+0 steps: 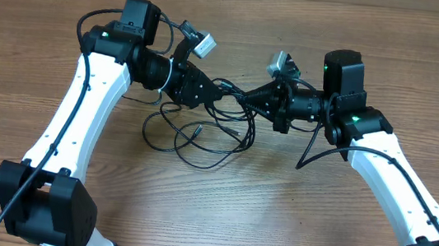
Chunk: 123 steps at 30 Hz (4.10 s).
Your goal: Untangle cables
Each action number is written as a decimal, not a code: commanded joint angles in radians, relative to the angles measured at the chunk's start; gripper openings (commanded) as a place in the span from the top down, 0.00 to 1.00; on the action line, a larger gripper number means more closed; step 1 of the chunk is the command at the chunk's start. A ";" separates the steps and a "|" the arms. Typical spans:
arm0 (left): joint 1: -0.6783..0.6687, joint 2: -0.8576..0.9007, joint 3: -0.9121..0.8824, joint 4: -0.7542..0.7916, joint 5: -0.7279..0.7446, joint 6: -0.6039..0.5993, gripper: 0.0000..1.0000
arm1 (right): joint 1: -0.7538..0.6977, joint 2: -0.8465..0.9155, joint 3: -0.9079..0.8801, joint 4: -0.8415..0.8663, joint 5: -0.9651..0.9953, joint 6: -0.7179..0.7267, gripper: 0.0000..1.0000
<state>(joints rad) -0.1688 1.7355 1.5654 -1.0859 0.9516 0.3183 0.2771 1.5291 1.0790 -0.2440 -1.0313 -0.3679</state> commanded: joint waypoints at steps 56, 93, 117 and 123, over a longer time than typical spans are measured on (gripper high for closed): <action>-0.015 -0.006 0.014 0.052 -0.090 -0.155 0.96 | 0.002 -0.007 0.014 0.003 -0.017 0.004 0.40; -0.015 -0.006 0.014 0.022 0.008 -0.071 0.96 | 0.009 -0.007 0.014 -0.084 0.238 -0.003 0.96; -0.015 -0.006 0.014 0.024 -0.090 -0.071 0.75 | 0.009 -0.007 0.014 -0.060 0.008 0.000 0.96; -0.015 -0.006 0.014 0.020 -0.090 -0.071 0.76 | 0.009 -0.007 0.014 -0.052 0.008 0.000 0.96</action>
<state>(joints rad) -0.1883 1.7355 1.5654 -1.0649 0.8597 0.2287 0.2878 1.5291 1.0790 -0.3061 -0.9928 -0.3698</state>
